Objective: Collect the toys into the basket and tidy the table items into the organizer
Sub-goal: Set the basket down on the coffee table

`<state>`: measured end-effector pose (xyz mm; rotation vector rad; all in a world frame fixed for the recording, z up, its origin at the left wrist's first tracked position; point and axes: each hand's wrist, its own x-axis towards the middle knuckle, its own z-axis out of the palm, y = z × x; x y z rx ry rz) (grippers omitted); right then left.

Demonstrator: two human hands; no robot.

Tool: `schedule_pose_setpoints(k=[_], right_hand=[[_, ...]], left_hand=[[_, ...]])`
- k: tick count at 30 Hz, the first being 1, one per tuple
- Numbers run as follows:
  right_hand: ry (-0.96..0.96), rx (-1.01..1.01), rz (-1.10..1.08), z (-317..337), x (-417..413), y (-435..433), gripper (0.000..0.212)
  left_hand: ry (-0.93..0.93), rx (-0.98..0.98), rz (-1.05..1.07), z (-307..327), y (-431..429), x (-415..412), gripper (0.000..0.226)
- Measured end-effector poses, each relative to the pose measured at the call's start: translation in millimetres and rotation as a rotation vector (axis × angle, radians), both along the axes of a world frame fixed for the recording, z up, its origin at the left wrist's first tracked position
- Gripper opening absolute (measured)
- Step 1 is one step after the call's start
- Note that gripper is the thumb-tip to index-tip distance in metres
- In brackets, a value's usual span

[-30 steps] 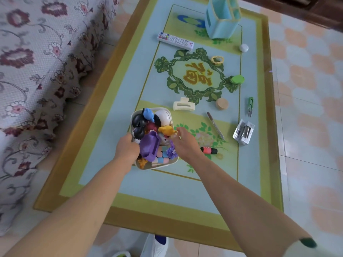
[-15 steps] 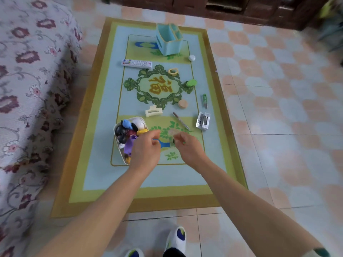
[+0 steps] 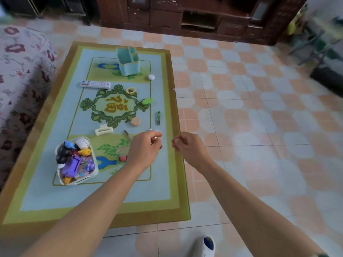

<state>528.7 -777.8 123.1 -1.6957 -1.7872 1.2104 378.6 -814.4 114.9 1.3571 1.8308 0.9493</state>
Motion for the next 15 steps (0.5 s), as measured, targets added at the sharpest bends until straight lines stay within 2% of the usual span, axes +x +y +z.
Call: schedule_pose_setpoints(k=[4,8,15], right_hand=[[-0.004,0.015,0.074,23.6,73.8,58.1,0.020],[-0.010,0.027,0.144,37.0,112.5,102.9,0.022],[-0.020,0.054,0.193,41.6,133.1,184.8,0.023]], left_hand=[[-0.009,0.002,0.084,11.5,44.9,76.6,0.020],[0.040,0.031,0.119,21.6,82.9,121.1,0.019],[0.103,0.077,0.170,41.4,153.9,139.9,0.022]])
